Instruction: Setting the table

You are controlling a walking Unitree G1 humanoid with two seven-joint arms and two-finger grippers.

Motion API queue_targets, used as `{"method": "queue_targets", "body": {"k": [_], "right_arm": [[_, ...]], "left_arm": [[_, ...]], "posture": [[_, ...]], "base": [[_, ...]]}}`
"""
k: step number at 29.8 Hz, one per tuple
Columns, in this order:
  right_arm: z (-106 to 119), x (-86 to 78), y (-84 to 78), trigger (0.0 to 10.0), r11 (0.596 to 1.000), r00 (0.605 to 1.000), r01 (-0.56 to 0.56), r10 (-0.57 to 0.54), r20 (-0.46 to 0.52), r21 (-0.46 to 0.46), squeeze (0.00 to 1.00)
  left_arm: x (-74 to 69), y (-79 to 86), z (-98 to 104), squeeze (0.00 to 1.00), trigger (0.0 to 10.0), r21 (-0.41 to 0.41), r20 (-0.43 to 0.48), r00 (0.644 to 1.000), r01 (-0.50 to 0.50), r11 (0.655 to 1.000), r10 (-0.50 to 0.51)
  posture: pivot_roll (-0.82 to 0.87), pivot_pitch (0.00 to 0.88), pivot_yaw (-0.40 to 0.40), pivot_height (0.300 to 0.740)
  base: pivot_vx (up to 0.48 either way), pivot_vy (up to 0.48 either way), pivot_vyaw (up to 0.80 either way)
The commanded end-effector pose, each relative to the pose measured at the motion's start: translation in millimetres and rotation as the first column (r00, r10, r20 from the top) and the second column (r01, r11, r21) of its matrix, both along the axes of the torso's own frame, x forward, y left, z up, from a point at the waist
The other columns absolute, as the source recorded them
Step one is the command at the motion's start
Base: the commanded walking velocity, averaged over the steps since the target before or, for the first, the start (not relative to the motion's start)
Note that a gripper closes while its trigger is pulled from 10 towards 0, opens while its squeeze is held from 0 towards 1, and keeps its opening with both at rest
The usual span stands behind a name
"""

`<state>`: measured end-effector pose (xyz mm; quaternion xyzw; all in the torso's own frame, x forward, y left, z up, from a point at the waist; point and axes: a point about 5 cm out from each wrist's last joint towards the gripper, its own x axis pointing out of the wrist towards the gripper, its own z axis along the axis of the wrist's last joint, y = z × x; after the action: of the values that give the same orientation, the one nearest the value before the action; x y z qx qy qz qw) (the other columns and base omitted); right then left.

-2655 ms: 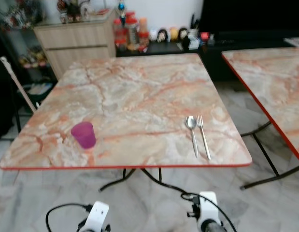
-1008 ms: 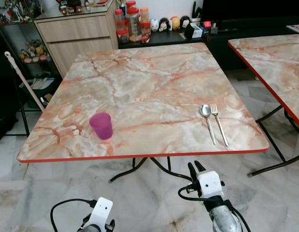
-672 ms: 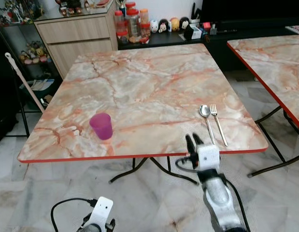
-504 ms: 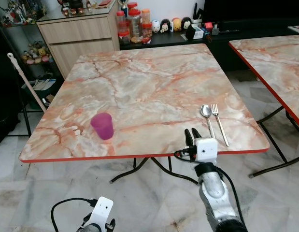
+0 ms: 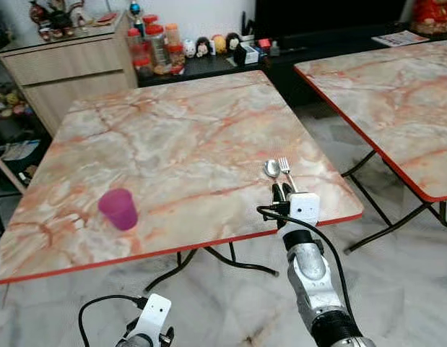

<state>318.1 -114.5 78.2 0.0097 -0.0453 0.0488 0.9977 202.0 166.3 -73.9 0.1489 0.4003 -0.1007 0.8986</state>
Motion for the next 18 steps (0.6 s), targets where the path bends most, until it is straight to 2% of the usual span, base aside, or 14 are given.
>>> {"method": "queue_targets", "body": {"k": [1, 4, 18], "right_arm": [[3.5, 4.2, 7.2, 10.0, 1.0, 1.0, -0.017, 0.017, -0.004, 0.02, 0.0], [3.7, 4.3, 7.8, 10.0, 0.999, 1.0, -0.023, 0.023, -0.003, 0.023, 0.0], [7.2, 5.5, 9.0, 10.0, 0.999, 0.999, -0.028, 0.028, 0.018, 0.016, 0.0]], "left_arm": [[-3.9, 2.7, -2.1, 0.0, 10.0, 0.016, -0.018, 1.0, 0.015, 1.0, -0.014], [-4.4, 2.1, -2.4, 0.0, 10.0, 0.015, -0.02, 1.0, 0.017, 1.0, -0.016], [-4.8, 1.5, -2.7, 0.0, 10.0, 0.011, -0.022, 1.0, 0.013, 1.0, -0.013]], "posture": [[-0.01, 0.0, 0.09, 0.74], [-0.01, 0.0, 0.087, 0.74], [0.0, 0.0, 0.086, 0.74]], "base": [[0.262, 0.0, -0.42], [0.262, 0.0, -0.59], [0.262, 0.0, 0.0]]}}
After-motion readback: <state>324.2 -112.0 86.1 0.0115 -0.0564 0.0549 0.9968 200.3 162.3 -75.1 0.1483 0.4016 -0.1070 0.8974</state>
